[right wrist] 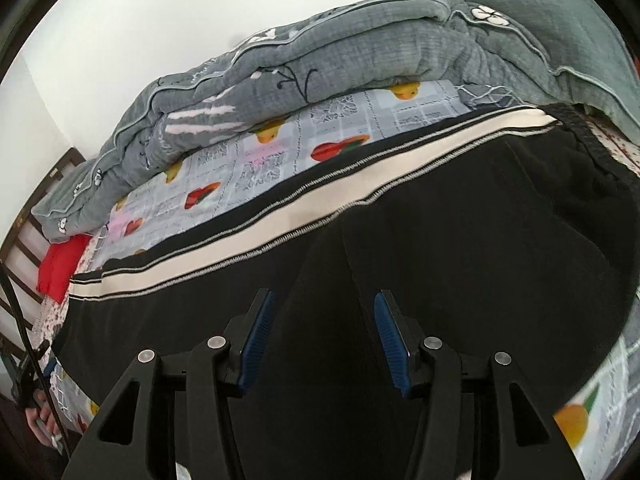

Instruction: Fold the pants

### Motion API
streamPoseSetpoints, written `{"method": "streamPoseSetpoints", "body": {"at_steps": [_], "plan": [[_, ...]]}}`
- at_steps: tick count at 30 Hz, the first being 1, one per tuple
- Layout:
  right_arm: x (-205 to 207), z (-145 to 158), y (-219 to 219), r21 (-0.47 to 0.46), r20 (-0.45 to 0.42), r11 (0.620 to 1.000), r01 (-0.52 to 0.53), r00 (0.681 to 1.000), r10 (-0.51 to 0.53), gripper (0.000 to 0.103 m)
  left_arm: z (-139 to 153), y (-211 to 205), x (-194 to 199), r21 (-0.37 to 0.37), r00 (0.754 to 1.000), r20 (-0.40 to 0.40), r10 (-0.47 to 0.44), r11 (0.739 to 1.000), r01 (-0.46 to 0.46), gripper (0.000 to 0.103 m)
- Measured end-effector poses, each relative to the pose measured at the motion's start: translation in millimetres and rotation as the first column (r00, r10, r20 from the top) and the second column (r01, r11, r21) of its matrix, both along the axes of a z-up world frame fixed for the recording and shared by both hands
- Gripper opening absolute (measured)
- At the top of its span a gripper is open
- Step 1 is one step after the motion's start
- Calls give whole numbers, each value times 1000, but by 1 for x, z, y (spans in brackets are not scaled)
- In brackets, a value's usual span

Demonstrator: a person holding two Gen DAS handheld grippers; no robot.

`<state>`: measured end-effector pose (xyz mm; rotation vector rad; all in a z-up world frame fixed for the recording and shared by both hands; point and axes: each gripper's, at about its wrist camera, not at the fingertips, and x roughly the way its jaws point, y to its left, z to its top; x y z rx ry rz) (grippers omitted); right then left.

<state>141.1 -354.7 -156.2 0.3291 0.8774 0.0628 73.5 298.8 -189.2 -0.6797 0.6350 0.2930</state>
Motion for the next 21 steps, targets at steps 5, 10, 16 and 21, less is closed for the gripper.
{"method": "streamPoseSetpoints", "body": {"at_steps": [5,10,16,21], "plan": [[-8,0,-2,-14,-14,1000,22,1000,-22,51,-21,17,13,-66,999,-29,44,997,-46,26],[-7,-1,1,11,-20,1000,29,999,-29,51,-7,25,-3,-84,997,57,49,996,-44,5],[-5,-3,8,-3,-21,1000,16,1000,-16,51,-9,29,-21,-67,995,51,83,995,-79,5],[-6,-3,10,3,-18,1000,4,1000,-3,51,-25,37,-15,-143,998,4,68,987,-67,11]]}}
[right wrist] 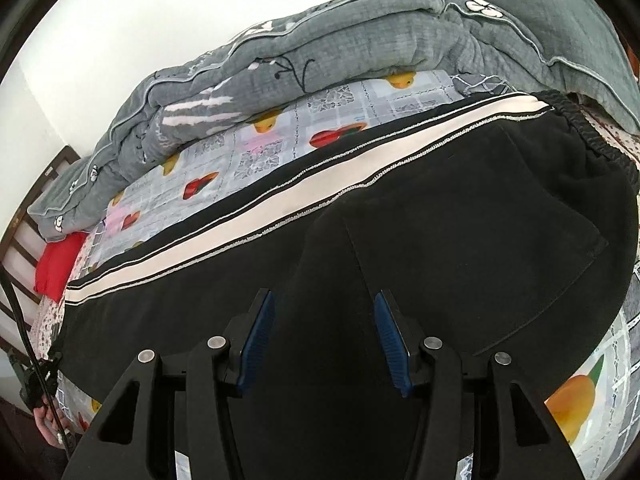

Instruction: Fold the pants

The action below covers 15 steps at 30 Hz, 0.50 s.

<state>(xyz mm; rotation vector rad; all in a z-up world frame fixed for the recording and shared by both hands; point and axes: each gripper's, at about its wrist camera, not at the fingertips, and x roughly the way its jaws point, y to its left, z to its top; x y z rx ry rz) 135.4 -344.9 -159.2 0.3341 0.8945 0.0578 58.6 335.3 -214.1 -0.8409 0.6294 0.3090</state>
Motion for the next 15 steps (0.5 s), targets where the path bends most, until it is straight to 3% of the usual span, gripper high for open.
{"method": "streamPoseSetpoints", "body": {"at_steps": [3,5,6,7,9,15], "plan": [[-4,2,-2,-14,11,1000,-1,1000,1,51,7,-2,0,8,1000,-2,-13,1000,13,22],[-5,1,-6,-11,11,1000,6,1000,-6,51,14,-6,-1,38,1000,-20,-1,999,2,36],[-4,0,-8,-6,9,1000,10,1000,-10,51,16,-7,-2,59,999,-35,21,998,-19,56],[-4,-1,-10,1,7,1000,14,1000,-14,51,17,-7,-5,75,998,-37,46,996,-43,64],[-6,-3,-15,10,5,1000,23,1000,-23,51,18,-8,-12,68,998,0,55,996,-55,64],[-9,-4,-28,5,1,999,46,999,-46,51,9,-5,-10,40,999,2,41,998,-41,63]]}}
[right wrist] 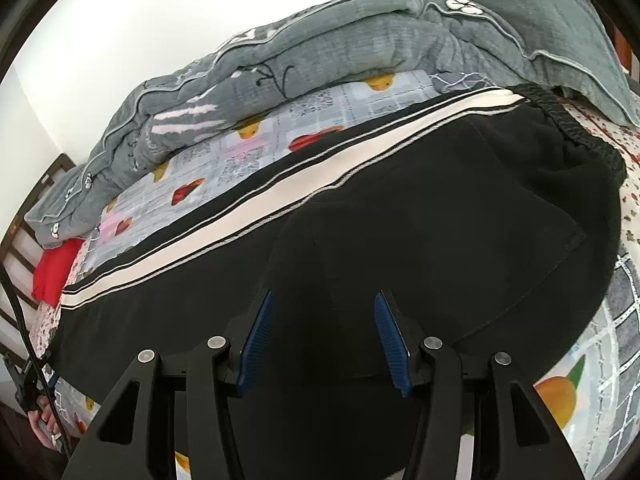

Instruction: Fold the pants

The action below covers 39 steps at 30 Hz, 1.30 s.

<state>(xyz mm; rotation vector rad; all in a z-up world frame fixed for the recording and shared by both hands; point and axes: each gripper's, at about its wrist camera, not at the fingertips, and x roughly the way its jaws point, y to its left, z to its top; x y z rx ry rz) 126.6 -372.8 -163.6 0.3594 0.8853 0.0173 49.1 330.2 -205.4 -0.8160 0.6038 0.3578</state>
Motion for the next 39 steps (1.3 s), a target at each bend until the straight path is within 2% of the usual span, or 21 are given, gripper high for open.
{"method": "streamPoseSetpoints", "body": {"at_steps": [5,9,11,13,18,22,28,34,39], "plan": [[-6,-2,-12,0,-5,1000,31,1000,-31,51,4,-6,11,15,1000,11,-26,1000,26,58],[-12,-4,-21,-3,-13,998,55,998,-55,51,5,-12,19,60,999,-25,-29,998,30,57],[-14,-5,-26,-4,-17,998,66,998,-66,51,6,-13,19,83,999,-40,-11,996,14,54],[-17,-6,-30,-4,-20,997,76,997,-76,51,11,-13,13,101,1000,-10,1,995,0,53],[-23,-5,-42,-15,-20,994,104,994,-104,51,23,-10,0,71,998,66,-8,997,3,54],[-24,-6,-49,-2,-17,993,121,992,-121,51,20,-11,-3,51,997,63,-37,998,34,55],[-24,-9,-51,10,-18,991,131,991,-131,51,1,-16,-9,-12,994,70,-81,997,82,57],[-24,-8,-49,-2,-21,991,131,991,-131,51,-6,-14,3,-14,995,58,-86,996,87,57],[-29,-8,-49,-9,-23,990,139,990,-139,51,-8,-4,17,-51,997,52,-58,997,61,55]]}}
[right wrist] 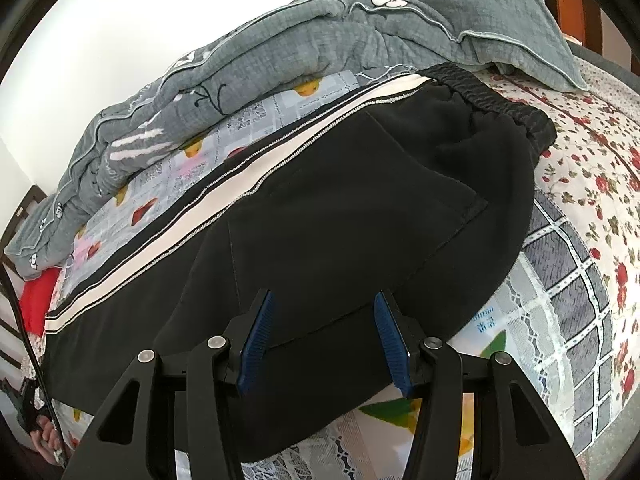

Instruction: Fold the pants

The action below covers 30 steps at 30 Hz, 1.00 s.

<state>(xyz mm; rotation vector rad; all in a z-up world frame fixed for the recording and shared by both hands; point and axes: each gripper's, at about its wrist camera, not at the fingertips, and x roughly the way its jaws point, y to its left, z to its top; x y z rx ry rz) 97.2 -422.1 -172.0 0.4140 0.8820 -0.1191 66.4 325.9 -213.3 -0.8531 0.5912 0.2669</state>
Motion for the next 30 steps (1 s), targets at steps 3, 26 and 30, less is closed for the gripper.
{"method": "streamPoseSetpoints", "body": {"at_steps": [3,26,30], "plan": [[-3,-1,-2,-4,-2,1000,6,1000,-6,51,1,0,5,17,1000,-8,7,1000,-7,51],[-9,-21,-103,111,90,987,116,988,-127,58,7,-6,-4,104,985,-119,128,988,-116,19],[19,-25,-128,180,112,973,144,980,-166,58,7,-15,-6,126,981,-137,137,985,-120,23]]}}
